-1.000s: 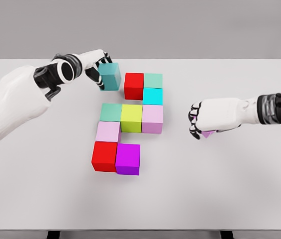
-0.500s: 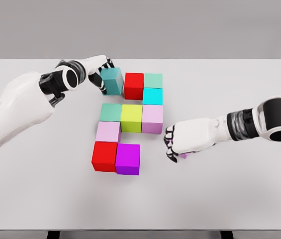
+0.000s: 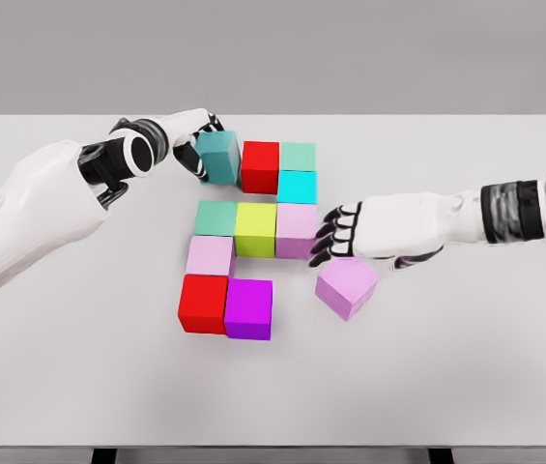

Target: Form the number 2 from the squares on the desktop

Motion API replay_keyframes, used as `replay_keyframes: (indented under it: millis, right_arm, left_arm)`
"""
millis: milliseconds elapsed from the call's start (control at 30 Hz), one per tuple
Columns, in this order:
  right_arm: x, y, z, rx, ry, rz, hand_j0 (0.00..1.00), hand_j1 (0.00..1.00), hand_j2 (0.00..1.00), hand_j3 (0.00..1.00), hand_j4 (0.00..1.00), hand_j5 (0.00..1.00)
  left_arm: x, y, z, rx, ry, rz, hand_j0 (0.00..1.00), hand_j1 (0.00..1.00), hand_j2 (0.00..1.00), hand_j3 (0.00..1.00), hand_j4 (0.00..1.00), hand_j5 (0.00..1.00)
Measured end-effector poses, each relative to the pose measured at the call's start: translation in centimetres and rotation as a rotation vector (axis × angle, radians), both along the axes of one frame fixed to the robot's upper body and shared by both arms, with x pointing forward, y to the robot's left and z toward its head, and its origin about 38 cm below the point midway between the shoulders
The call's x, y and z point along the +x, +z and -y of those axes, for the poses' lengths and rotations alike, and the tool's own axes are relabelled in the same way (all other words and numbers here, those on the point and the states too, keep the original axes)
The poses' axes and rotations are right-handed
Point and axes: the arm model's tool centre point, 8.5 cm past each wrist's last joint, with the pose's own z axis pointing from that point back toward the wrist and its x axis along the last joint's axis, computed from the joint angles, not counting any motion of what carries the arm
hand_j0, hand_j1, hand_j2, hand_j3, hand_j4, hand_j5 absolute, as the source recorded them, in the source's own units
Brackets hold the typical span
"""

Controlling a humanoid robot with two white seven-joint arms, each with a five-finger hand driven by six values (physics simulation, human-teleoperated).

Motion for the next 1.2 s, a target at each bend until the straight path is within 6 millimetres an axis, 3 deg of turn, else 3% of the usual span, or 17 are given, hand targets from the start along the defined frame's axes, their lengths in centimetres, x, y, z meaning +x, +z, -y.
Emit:
replay_keyframes:
  millis: [133,200,367,667,1200]
  right_arm:
    - [3.5,1.2,5.3,0.020,-0.195,0.011,1.00,1.00,1.00,1.00,1.00,1.00]
    - [4.2,-0.3,7.5,0.016,-0.272,-0.026,1.00,1.00,1.00,1.00,1.00,1.00]
    - [4.7,-2.2,9.5,-0.007,-0.339,-0.069,1.00,1.00,1.00,1.00,1.00,1.00]
    - [2.9,-6.5,8.1,-0.068,-0.288,-0.155,1.00,1.00,1.00,1.00,1.00,1.00]
    - [-1.0,-5.7,0.6,-0.047,-0.029,-0.119,1.00,1.00,1.00,1.00,1.00,1.00]
  left_arm:
    - [0.0,0.0,0.1,-0.001,-0.001,-0.001,0.88,0.88,0.88,0.88,0.88,0.88]
    - [0.0,0.0,0.1,-0.001,-0.001,-0.001,0.90,0.90,0.90,0.90,0.90,0.90]
    - [0.0,0.0,0.1,-0.001,-0.002,-0.001,0.91,0.91,0.91,0.91,0.91,0.91]
    - [0.1,-0.1,0.2,-0.002,0.001,-0.005,0.93,0.93,0.93,0.93,0.93,0.93]
    - [1.1,-1.1,0.4,0.000,0.049,-0.007,0.94,0.94,0.94,0.94,0.94,0.94]
